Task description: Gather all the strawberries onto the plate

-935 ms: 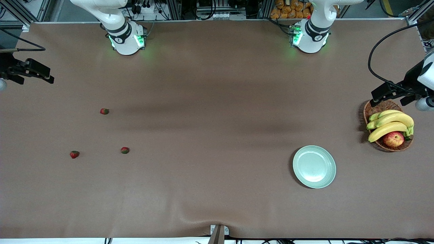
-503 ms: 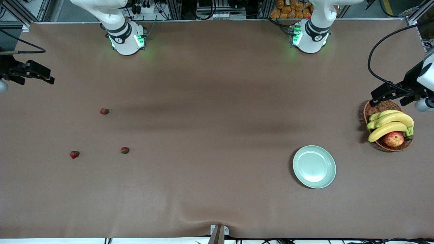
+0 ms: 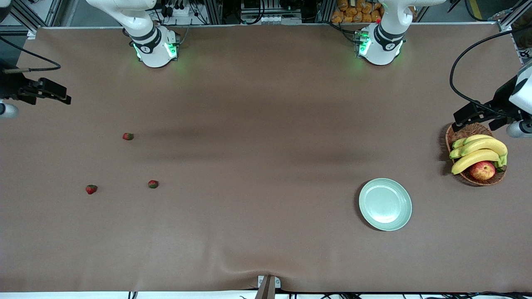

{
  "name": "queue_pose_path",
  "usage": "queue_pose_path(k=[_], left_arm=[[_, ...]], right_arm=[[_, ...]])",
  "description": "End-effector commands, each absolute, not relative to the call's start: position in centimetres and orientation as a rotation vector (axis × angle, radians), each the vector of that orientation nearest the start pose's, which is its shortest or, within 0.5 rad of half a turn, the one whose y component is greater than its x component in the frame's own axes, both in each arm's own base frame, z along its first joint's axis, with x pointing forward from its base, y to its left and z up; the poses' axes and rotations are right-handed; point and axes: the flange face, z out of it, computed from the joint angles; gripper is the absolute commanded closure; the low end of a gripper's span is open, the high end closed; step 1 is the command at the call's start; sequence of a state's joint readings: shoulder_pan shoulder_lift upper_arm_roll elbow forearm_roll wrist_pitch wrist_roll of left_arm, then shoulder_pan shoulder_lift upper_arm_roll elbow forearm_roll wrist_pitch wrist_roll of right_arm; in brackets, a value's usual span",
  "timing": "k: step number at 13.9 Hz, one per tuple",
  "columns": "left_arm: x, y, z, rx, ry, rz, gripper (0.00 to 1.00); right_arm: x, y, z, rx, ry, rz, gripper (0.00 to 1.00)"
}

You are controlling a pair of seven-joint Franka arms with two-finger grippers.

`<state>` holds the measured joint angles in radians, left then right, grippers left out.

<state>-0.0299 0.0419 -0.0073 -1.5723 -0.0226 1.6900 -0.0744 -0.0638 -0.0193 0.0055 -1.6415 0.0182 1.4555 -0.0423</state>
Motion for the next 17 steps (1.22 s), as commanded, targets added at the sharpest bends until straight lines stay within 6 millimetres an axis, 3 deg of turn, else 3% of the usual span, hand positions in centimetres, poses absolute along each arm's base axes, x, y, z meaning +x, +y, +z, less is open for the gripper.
queue_pose_path(k=[1, 8, 13, 17], left_arm=[[57.9, -2.4, 61.5, -3.145, -0.034, -0.132, 0.00], [57.8, -1.8, 61.5, -3.147, -0.037, -0.128, 0.00], [57.8, -1.8, 61.5, -3.149, -0.037, -0.125, 0.00], [57.2, -1.8, 62.0, -3.150, -0.044, -0.108, 0.00]], right_arm=[[52.7, -3.6, 53.8, -3.099, 0.068, 0.337, 0.00], [51.2, -5.6, 36.0, -3.079, 0.129, 0.453, 0.00], [50.3, -6.1, 27.4, -3.078, 0.123, 0.465, 0.00], [49.9, -7.4, 23.3, -3.128, 0.087, 0.397, 0.00]])
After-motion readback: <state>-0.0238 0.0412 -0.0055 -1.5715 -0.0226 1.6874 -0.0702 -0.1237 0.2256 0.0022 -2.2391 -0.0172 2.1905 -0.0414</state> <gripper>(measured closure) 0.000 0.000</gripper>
